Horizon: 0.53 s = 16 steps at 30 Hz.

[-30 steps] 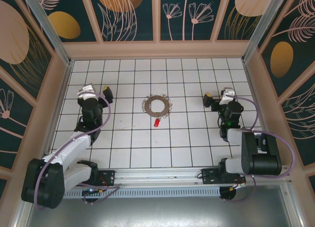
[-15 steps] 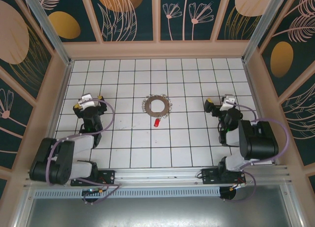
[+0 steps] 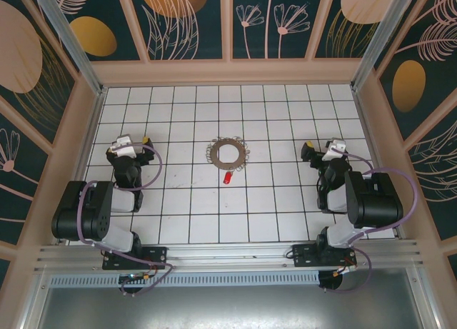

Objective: Put the keys on the keyring

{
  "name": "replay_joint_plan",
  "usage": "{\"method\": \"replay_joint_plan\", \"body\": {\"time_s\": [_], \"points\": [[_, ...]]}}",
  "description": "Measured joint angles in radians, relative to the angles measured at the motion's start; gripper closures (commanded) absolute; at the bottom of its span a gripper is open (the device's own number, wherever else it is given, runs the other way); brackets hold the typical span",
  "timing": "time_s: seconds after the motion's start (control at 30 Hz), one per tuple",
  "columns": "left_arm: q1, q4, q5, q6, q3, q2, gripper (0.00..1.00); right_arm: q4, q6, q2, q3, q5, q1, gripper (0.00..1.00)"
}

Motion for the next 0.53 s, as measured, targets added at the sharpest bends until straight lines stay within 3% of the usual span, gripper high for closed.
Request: {"method": "replay_joint_plan", "body": {"time_s": [0.53], "points": [[0.0, 0.002, 0.009, 0.003, 0.0, 0.0, 0.01, -0.016, -0.007, 0.0, 0.025, 0.005, 0.016, 0.01]]}}
